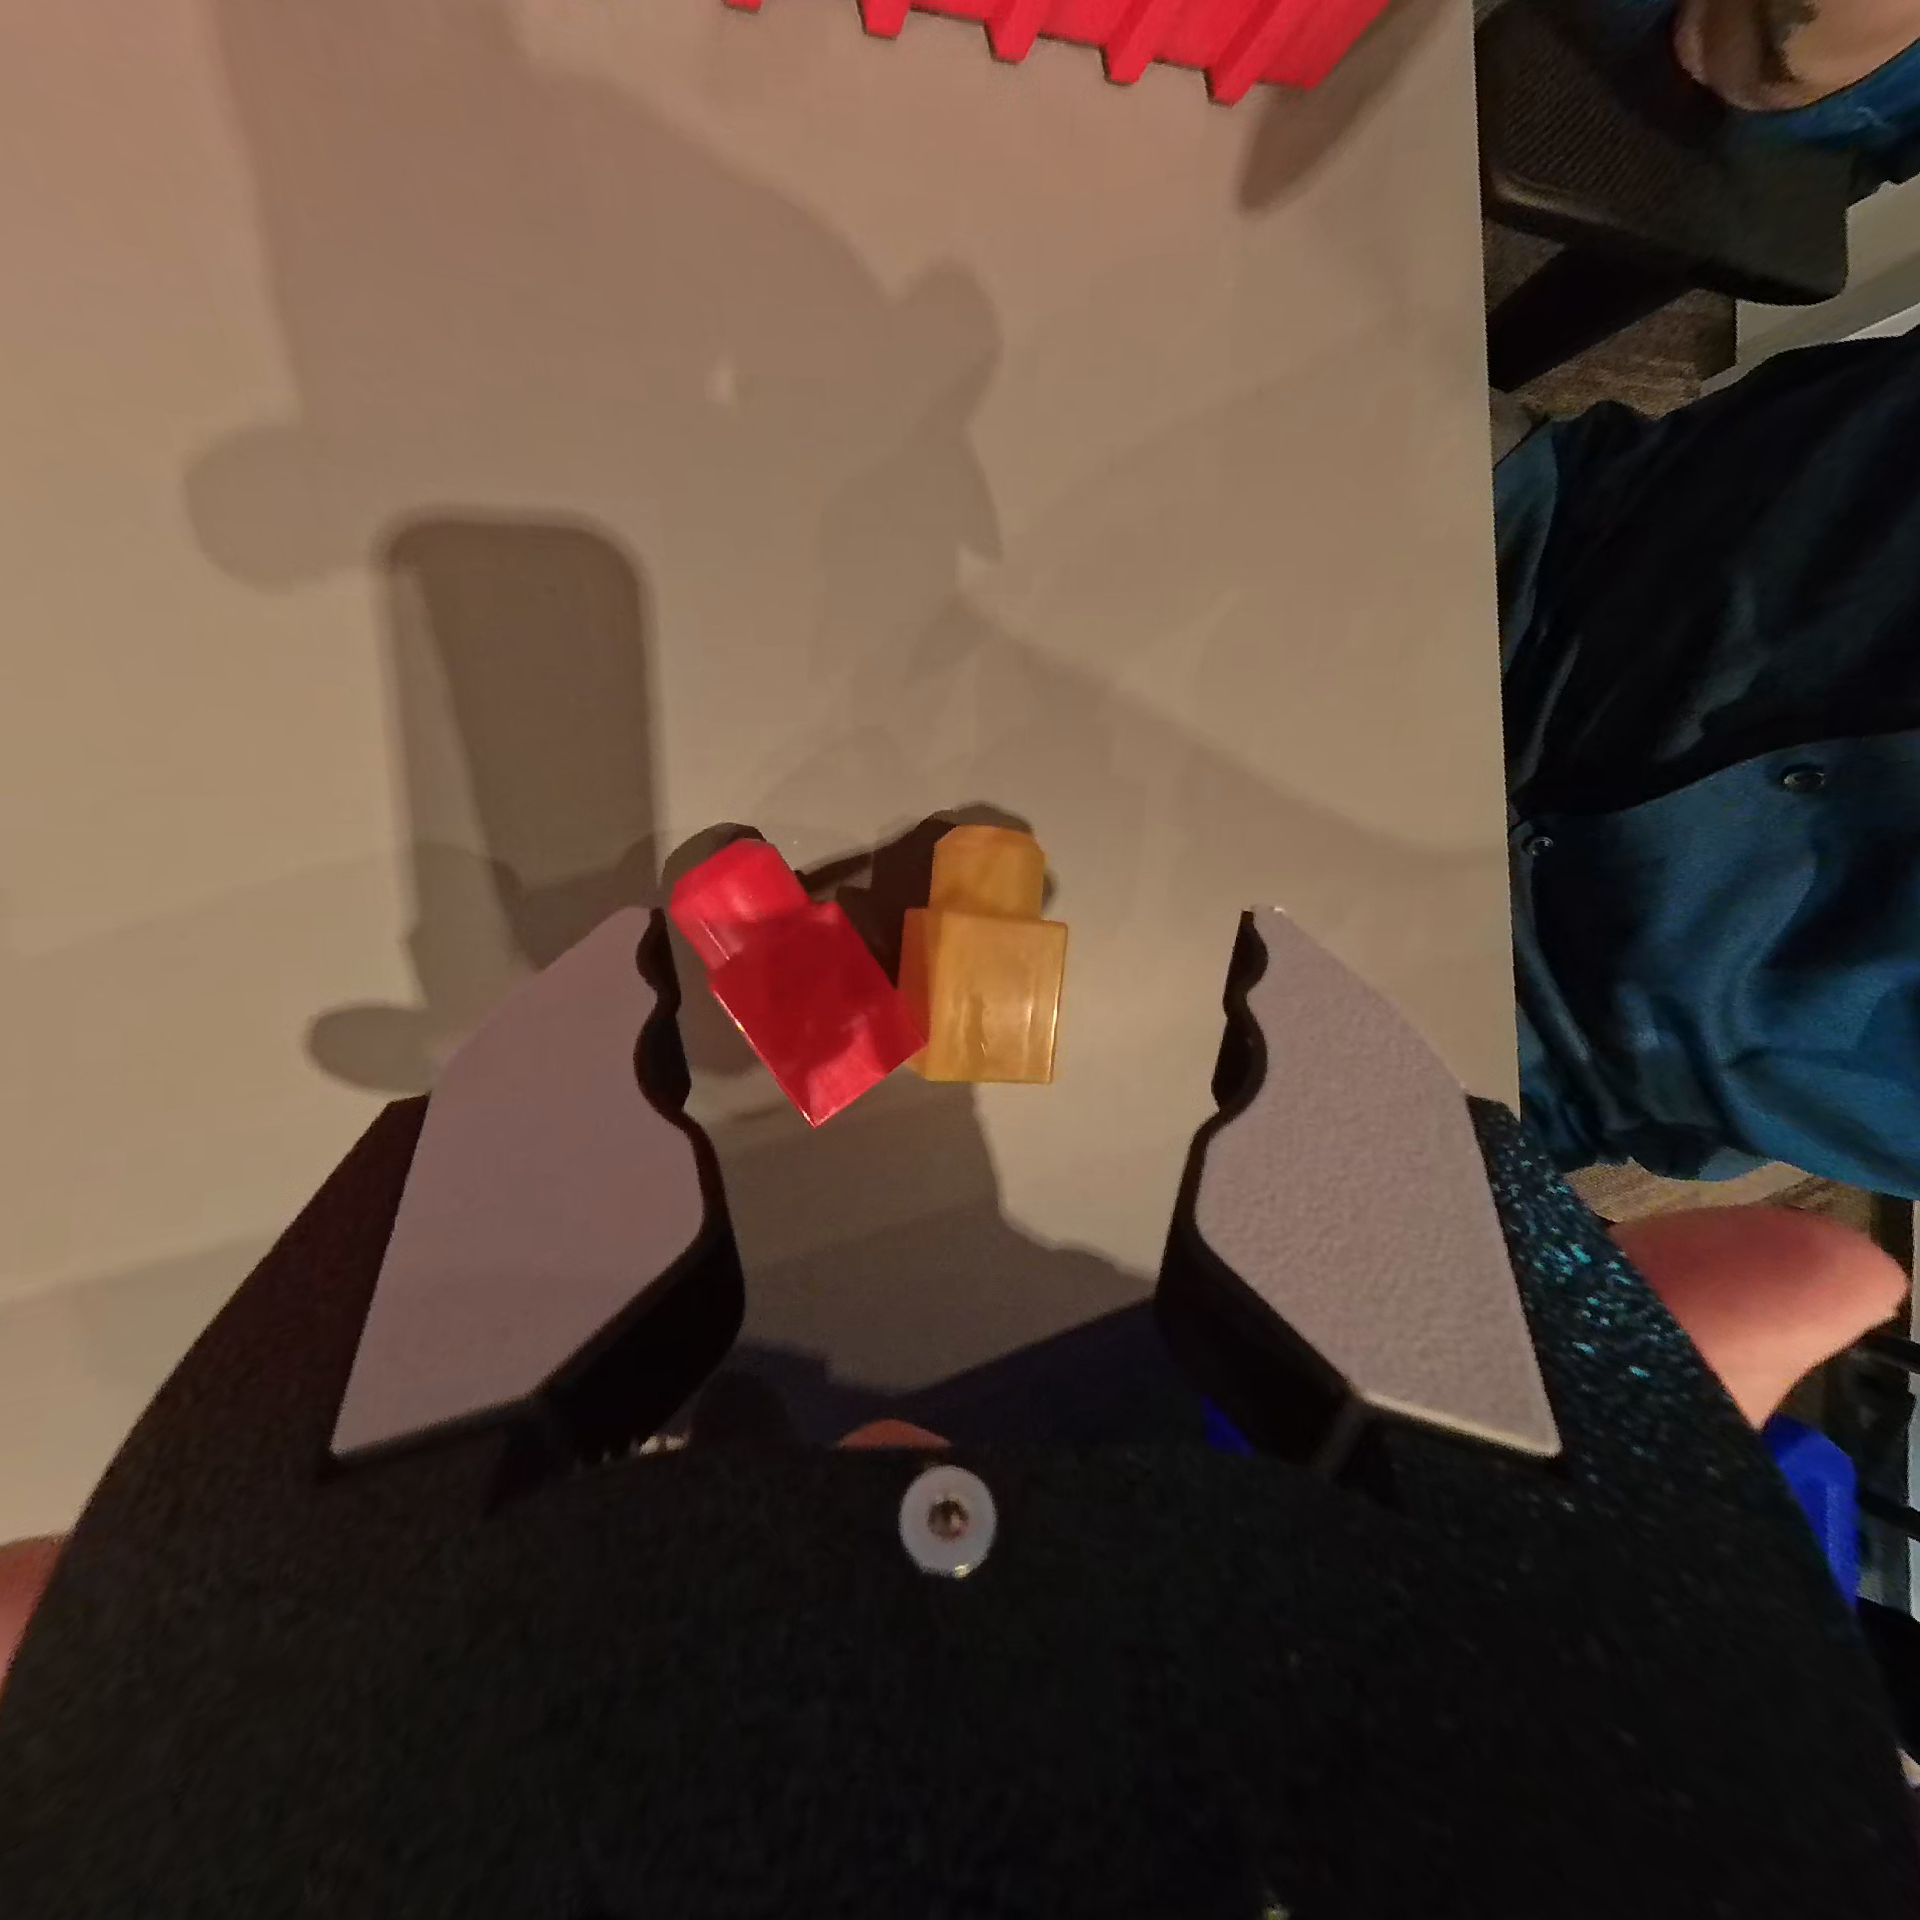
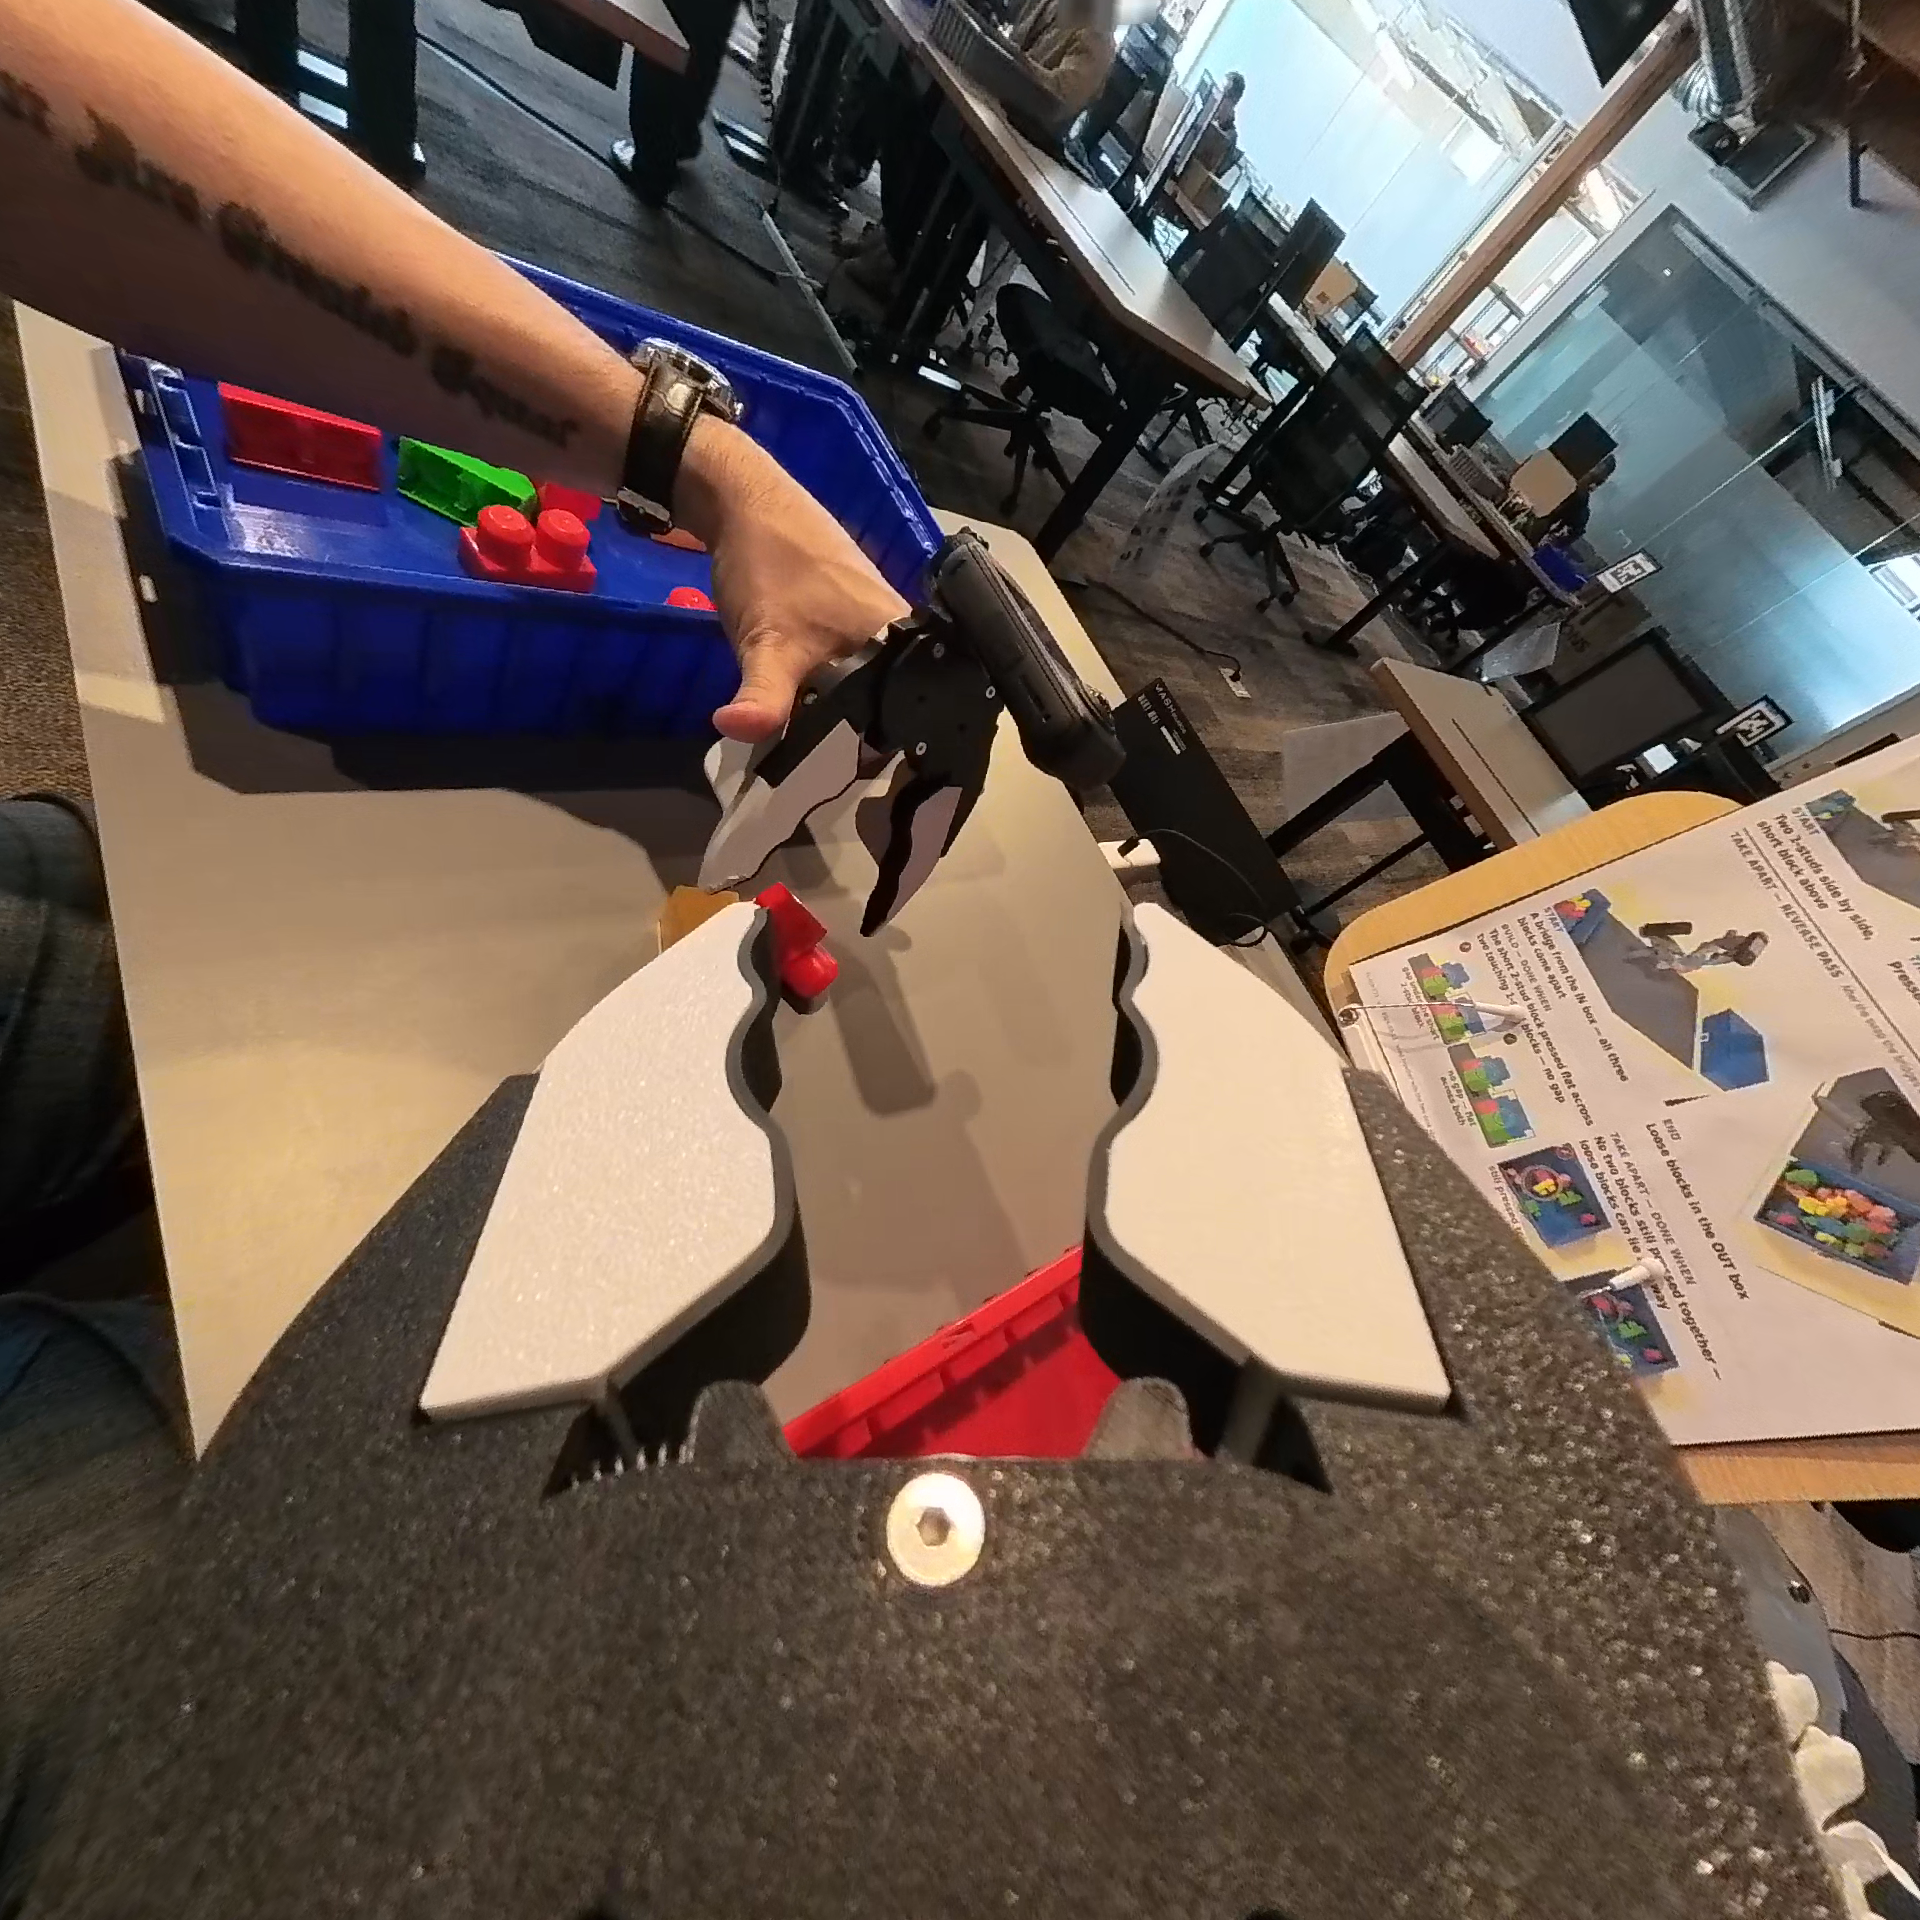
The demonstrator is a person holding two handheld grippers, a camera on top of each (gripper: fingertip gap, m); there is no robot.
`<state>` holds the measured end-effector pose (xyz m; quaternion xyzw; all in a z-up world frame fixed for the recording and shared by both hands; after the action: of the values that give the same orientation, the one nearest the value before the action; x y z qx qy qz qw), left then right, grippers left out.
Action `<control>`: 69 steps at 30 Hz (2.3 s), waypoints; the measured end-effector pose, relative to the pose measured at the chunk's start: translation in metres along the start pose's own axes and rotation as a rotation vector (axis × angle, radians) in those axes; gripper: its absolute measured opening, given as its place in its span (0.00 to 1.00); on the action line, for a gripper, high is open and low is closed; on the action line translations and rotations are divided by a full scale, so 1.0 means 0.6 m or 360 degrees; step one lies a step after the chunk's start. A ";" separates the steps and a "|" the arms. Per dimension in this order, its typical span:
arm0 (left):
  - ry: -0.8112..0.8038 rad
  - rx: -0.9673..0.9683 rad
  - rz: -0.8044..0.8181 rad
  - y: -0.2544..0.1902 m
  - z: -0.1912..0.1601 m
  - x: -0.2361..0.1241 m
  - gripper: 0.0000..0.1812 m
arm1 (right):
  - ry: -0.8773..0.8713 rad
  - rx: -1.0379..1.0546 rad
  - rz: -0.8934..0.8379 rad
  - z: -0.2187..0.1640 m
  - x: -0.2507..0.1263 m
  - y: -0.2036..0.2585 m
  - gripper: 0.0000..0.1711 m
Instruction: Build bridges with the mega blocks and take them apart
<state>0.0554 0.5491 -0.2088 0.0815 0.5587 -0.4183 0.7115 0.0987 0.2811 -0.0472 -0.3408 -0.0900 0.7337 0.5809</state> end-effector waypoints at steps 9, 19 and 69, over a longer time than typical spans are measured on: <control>0.0011 -0.0012 -0.0003 0.001 -0.005 0.000 0.55 | 0.0000 0.0000 0.0003 0.000 0.001 0.000 0.36; 0.0020 -0.0030 -0.0012 0.003 -0.008 -0.006 0.55 | -0.0001 0.0004 0.0008 -0.001 0.002 0.000 0.36; 0.0281 -0.0145 -0.0379 0.006 -0.023 0.046 0.56 | 0.0003 0.0003 0.0015 -0.002 0.003 0.000 0.36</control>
<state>0.0487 0.5454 -0.2385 0.0188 0.6430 -0.4652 0.6081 0.0990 0.2824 -0.0487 -0.3415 -0.0871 0.7362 0.5778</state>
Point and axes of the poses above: each gripper's, where its closed fingertips meet, x out along the fingers, z out of its top, y = z × x across the jaws, the point moved 9 cm from there along -x, back along the fingers, and after that the axes turned 6 degrees about y, right-handed, at the moved point
